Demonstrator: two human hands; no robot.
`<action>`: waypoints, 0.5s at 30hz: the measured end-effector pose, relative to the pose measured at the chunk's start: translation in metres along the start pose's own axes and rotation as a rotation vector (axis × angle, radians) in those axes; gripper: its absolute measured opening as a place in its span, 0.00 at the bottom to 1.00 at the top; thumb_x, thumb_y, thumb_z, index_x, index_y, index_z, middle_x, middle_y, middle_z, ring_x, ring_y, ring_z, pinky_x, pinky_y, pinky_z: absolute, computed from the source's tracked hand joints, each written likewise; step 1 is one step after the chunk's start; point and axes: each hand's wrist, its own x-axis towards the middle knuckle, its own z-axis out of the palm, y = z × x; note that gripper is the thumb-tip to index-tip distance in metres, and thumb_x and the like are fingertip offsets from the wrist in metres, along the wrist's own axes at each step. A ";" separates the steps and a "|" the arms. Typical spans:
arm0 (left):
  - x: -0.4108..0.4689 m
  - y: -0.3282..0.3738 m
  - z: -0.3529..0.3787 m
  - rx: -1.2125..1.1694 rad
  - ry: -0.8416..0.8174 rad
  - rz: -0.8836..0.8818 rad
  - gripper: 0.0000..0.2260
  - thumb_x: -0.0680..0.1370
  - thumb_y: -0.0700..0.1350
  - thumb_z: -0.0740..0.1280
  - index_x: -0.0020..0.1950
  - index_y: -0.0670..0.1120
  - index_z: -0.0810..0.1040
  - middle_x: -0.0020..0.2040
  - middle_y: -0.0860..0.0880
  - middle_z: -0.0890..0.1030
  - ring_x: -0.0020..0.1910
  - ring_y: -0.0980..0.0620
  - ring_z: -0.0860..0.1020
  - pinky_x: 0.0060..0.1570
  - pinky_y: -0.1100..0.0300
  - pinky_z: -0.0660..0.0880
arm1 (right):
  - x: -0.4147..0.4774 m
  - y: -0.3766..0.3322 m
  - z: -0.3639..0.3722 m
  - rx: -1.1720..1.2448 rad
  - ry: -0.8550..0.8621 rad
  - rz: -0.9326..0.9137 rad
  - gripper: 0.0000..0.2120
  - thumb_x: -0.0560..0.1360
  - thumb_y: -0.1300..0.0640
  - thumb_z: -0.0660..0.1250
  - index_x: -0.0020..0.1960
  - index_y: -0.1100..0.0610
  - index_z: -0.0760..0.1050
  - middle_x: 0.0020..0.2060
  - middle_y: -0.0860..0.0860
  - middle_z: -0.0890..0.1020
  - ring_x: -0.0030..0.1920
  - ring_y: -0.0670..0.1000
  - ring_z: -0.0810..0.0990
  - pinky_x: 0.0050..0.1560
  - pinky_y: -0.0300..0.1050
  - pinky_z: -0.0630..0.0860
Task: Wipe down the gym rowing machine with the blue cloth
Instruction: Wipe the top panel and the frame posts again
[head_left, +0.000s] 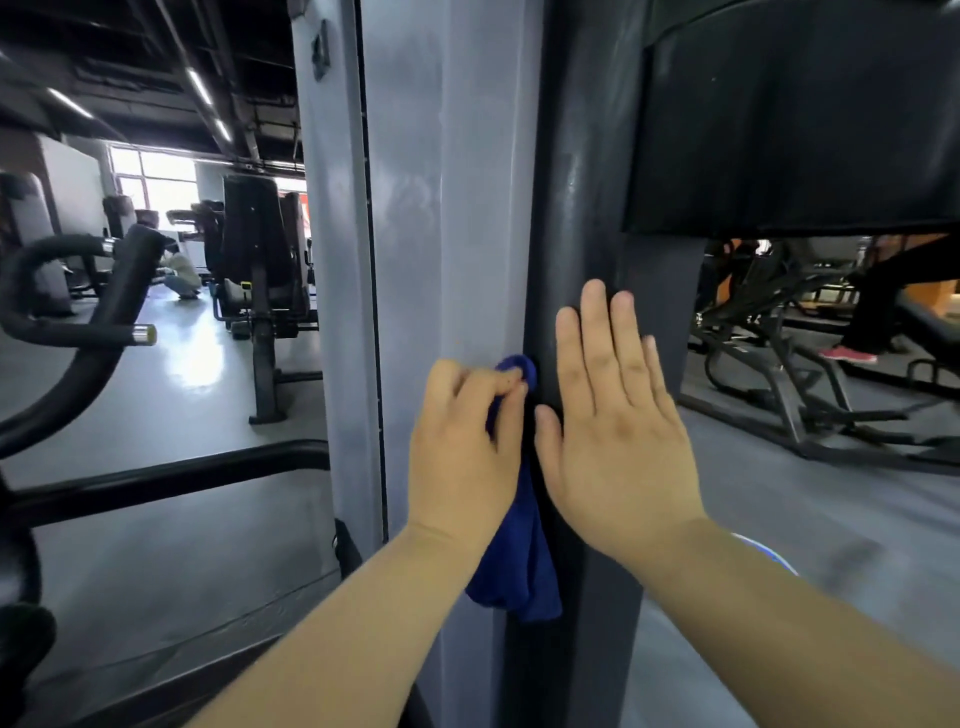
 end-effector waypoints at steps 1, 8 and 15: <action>-0.016 -0.008 0.000 0.007 -0.013 0.026 0.03 0.79 0.44 0.67 0.50 0.47 0.79 0.44 0.55 0.69 0.42 0.59 0.74 0.44 0.75 0.70 | -0.006 -0.003 0.006 0.024 0.021 0.014 0.31 0.81 0.51 0.52 0.79 0.62 0.46 0.79 0.56 0.45 0.79 0.56 0.42 0.78 0.58 0.51; -0.081 -0.033 -0.006 0.069 -0.144 -0.030 0.08 0.77 0.38 0.70 0.48 0.51 0.77 0.43 0.57 0.70 0.40 0.58 0.74 0.38 0.73 0.70 | -0.051 -0.006 0.036 0.124 0.058 0.092 0.31 0.82 0.50 0.52 0.80 0.58 0.45 0.80 0.53 0.46 0.79 0.57 0.43 0.76 0.65 0.52; -0.050 -0.016 0.009 0.025 0.073 -0.042 0.02 0.77 0.38 0.70 0.49 0.43 0.82 0.44 0.59 0.69 0.44 0.66 0.74 0.45 0.78 0.68 | -0.055 -0.006 0.044 0.230 0.127 0.095 0.29 0.83 0.51 0.52 0.80 0.57 0.46 0.79 0.50 0.45 0.79 0.57 0.44 0.76 0.64 0.50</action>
